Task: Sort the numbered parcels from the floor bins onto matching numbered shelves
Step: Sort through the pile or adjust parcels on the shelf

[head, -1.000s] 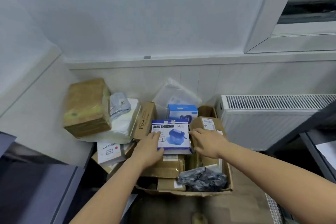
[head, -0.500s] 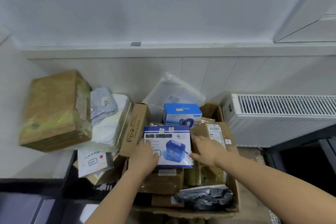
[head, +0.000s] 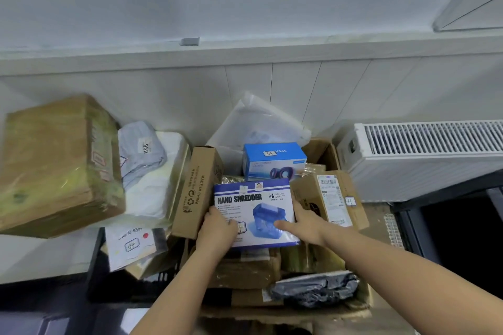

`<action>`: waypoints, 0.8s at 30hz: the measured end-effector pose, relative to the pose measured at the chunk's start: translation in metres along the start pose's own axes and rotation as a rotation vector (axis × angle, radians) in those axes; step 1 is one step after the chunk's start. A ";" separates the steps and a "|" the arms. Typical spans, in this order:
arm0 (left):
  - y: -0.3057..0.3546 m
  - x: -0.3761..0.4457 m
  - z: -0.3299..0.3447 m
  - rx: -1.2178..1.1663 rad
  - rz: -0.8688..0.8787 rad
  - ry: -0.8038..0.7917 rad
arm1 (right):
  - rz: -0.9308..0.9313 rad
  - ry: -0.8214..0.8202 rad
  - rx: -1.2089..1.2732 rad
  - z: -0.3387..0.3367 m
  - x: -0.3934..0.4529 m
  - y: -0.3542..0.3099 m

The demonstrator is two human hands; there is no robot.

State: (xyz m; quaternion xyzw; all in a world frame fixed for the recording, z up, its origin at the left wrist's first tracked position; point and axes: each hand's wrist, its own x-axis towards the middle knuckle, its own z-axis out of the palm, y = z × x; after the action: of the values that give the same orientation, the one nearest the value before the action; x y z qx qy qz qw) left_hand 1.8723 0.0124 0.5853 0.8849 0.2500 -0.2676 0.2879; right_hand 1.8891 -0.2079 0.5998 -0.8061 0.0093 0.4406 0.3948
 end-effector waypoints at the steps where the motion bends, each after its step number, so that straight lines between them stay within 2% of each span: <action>1: 0.000 -0.001 -0.001 0.001 0.019 0.001 | -0.004 0.005 0.009 -0.002 -0.003 -0.001; 12: 0.008 -0.052 -0.041 -0.091 0.264 0.142 | -0.089 0.108 -0.044 -0.020 -0.064 -0.032; 16: 0.019 -0.084 -0.075 -0.114 0.391 0.218 | -0.135 0.208 -0.060 -0.024 -0.105 -0.060; 19: 0.036 -0.113 -0.110 -0.101 0.428 0.274 | -0.190 0.272 -0.168 -0.034 -0.138 -0.092; 24: 0.057 -0.154 -0.165 -0.153 0.486 0.393 | -0.371 0.388 -0.095 -0.050 -0.175 -0.138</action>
State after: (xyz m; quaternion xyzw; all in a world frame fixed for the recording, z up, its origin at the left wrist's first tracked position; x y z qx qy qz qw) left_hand 1.8482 0.0334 0.8164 0.9293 0.1015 0.0045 0.3551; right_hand 1.8676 -0.2037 0.8265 -0.8810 -0.0835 0.1980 0.4214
